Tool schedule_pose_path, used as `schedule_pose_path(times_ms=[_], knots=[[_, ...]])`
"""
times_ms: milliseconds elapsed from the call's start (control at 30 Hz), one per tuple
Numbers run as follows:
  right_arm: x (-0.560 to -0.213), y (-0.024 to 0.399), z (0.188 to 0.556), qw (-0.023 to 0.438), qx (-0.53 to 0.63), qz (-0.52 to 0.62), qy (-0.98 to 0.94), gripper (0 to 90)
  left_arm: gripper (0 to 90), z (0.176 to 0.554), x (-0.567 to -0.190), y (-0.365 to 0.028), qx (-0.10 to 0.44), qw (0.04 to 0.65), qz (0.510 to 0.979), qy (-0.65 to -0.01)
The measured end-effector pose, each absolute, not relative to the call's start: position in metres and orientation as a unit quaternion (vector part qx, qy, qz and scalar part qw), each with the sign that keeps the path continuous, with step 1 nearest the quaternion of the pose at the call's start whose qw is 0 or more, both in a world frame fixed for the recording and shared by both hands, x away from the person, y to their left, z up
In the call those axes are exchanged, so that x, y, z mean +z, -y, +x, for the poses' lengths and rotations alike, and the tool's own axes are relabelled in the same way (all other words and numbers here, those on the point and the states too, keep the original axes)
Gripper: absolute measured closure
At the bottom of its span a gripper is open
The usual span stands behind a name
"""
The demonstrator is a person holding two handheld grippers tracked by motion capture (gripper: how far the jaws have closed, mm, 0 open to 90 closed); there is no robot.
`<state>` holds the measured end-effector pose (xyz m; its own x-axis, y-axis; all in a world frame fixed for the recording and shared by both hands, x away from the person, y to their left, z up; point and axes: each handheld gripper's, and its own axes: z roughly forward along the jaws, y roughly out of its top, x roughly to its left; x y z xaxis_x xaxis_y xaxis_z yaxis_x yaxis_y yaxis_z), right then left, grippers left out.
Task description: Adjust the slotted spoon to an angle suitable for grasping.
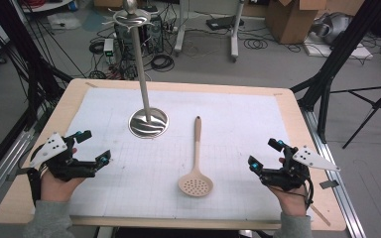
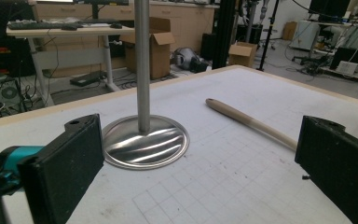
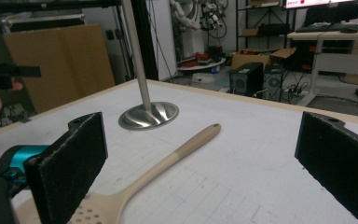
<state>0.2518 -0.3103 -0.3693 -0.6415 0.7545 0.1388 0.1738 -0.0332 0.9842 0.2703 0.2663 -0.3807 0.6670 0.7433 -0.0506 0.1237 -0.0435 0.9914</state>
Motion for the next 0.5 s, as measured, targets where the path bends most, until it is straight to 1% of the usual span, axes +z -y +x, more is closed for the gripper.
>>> schedule_pose_path(times_ms=[233,433,467,500], knots=[[-0.370,0.307,0.253,0.236,0.625,0.372,-0.645,1.1,1.8,0.269,-0.381,-0.267,0.252,0.614,0.675,-0.323],[-0.374,0.299,0.255,0.230,0.615,0.365,-0.660,1.2,1.8,0.268,-0.381,-0.269,0.253,0.614,0.675,-0.322],[-0.374,0.297,0.256,0.231,0.613,0.360,-0.664,1.6,1.8,0.268,-0.381,-0.269,0.253,0.613,0.675,-0.322],[-0.375,0.295,0.257,0.228,0.613,0.359,-0.666,4.6,1.8,0.268,-0.381,-0.269,0.253,0.614,0.674,-0.324]])
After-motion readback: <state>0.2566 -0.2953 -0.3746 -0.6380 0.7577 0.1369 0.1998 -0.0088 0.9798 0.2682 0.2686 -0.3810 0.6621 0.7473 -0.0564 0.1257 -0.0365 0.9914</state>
